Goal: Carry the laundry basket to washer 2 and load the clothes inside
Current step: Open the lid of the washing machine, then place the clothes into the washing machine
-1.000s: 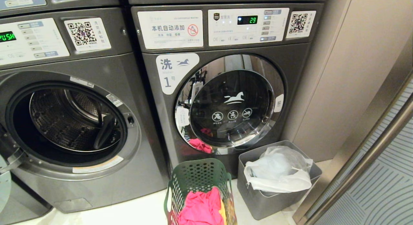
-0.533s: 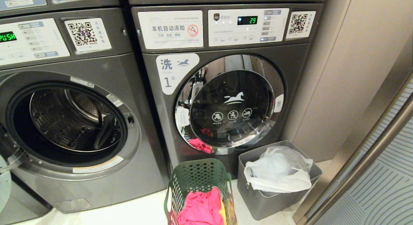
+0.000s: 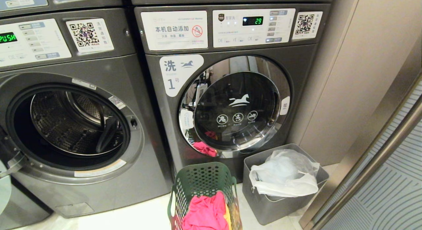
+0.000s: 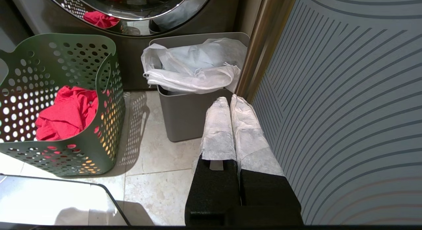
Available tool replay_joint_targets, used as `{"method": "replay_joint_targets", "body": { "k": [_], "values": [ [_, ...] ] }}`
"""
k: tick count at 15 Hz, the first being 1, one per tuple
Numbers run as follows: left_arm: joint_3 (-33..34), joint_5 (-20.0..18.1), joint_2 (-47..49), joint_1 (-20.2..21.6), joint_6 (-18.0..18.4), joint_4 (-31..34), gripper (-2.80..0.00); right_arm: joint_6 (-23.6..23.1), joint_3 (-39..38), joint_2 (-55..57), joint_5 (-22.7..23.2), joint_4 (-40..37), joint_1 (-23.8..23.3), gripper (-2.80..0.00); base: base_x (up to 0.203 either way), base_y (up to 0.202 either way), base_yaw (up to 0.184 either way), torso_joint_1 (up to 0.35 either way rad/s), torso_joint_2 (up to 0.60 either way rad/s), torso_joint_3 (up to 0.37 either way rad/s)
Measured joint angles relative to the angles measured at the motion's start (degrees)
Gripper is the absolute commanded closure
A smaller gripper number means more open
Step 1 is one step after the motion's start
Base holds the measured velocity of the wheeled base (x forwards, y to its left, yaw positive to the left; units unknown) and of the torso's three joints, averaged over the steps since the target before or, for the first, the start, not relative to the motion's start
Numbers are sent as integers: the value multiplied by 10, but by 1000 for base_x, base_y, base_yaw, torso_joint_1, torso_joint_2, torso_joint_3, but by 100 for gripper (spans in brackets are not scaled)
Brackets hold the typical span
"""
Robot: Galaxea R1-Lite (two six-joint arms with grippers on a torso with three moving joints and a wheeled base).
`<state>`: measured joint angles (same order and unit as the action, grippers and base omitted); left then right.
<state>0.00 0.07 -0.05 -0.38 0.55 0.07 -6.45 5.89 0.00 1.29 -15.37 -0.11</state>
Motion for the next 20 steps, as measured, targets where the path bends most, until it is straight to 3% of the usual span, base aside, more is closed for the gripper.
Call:
{"method": "replay_joint_targets", "body": {
  "k": [20],
  "values": [
    [0,0,0,0,-6,-1,0,-4,-1,0,0,0,0,0,0,0,0,0,0,0]
  ]
}}
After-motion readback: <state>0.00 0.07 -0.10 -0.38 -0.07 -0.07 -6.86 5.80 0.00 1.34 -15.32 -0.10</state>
